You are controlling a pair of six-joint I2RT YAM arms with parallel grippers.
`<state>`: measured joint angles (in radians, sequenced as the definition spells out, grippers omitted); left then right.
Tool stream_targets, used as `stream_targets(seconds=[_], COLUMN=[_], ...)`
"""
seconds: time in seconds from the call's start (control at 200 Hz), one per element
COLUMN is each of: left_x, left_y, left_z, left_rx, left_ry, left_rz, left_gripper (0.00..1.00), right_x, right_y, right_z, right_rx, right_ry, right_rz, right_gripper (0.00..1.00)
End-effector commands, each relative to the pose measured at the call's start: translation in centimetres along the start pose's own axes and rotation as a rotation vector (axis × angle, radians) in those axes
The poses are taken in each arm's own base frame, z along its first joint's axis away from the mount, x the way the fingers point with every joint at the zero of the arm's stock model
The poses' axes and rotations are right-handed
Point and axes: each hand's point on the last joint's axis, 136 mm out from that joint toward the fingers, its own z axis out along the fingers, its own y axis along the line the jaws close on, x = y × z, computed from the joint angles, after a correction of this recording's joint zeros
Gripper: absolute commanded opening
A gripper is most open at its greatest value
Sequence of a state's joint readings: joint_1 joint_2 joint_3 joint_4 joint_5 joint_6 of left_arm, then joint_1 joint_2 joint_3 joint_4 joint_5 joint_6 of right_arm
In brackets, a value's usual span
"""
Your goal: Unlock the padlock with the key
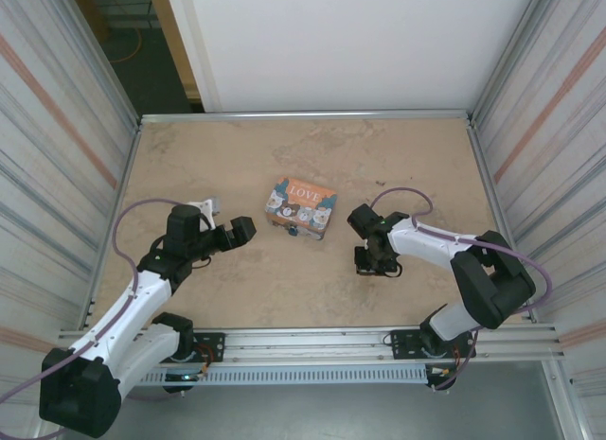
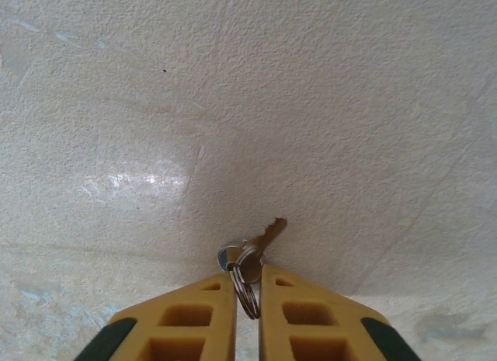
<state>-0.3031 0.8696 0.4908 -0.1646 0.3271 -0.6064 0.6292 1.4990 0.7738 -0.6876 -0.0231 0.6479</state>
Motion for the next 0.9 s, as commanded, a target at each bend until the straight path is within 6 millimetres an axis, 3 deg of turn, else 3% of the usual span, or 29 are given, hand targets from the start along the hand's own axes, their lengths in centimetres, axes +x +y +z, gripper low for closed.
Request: stream_targets(seconds=[0.0, 0.21, 0.436, 0.596, 0.897], left_x=[0.0, -0.2, -0.9, -2.0, -3.6], left_y=[0.2, 0.0, -1.2, -3.3, -6.5], left_z=[-0.1, -0.2, -0.4, -0.8, -1.7], left_rx=[-0.017, -0.013, 0.031, 0.112, 0.229], left_ry=[0.001, -0.004, -0.014, -0.027, -0.009], left_rz=[0.002, 0.007, -0.007, -0.046, -0.148], left_gripper=[0.99, 0.99, 0.99, 0.99, 0.99], right_x=[1.0, 0.2, -2.0, -3.8, -6.6], right_y=[-0.7, -1.0, -0.4, 1.0, 4.9], right_z=[0.9, -0.3, -3.6, -6.9, -14.8], right_rx=[0.031, 0.038, -0.01, -0.102, -0.325], right_ry=[0.026, -0.033, -0.204, -0.372, -0.713], right_rz=[0.01, -0.016, -0.082, -0.16, -0.33], right_gripper=[0.1, 0.0, 0.0, 0.0, 0.0])
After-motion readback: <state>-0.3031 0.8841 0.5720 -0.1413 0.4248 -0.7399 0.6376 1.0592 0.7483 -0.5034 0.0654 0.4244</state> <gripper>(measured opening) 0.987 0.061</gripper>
